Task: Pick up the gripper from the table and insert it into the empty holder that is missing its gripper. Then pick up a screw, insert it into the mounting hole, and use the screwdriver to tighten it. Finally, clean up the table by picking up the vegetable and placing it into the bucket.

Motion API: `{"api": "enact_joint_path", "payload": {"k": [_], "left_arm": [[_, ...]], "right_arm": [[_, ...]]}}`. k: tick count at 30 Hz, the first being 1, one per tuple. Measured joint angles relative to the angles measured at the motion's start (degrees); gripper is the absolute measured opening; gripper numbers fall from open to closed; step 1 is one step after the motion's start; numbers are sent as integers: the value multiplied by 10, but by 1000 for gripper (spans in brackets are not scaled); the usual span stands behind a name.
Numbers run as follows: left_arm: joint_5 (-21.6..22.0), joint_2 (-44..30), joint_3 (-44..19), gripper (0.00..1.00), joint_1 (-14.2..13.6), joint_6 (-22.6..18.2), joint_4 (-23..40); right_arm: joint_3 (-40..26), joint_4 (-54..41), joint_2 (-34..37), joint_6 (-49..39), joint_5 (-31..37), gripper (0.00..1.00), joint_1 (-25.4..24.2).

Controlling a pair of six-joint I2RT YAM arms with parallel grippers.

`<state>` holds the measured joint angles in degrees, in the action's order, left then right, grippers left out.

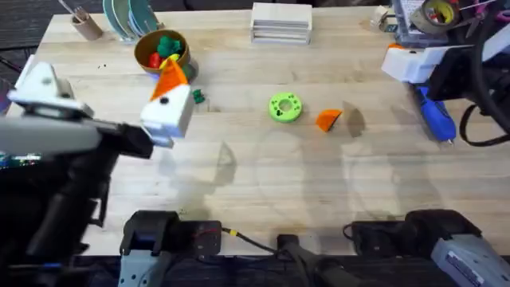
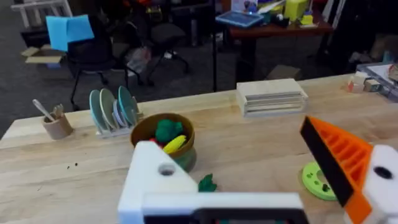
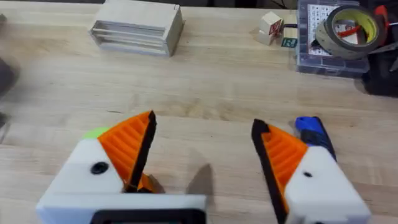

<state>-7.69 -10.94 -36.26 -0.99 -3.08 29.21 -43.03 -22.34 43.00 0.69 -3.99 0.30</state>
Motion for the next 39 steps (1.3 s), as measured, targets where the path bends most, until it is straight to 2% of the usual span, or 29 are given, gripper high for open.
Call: {"api": "enact_joint_path", "payload": {"k": [7,12,17,23,25,31,36,39], "left_arm": [[0,101,93,993,0,-4,-34],[-1,108,150,993,0,-6,-90],[0,108,223,993,0,-6,-183],[-6,108,326,993,0,-8,-353],[-13,108,352,993,0,-8,-386],[-22,107,359,993,-3,-8,-369],[-32,107,359,993,-3,-8,-268],[-33,106,359,993,-4,-8,-255]], "right_arm": [[0,0,0,0,0,992,0],[0,0,0,2,0,990,0],[0,0,0,2,0,991,0],[0,0,0,2,0,992,0],[0,0,0,2,0,992,0],[0,0,0,2,0,991,0],[0,0,0,2,0,991,0],[0,0,0,2,0,991,0]]}}
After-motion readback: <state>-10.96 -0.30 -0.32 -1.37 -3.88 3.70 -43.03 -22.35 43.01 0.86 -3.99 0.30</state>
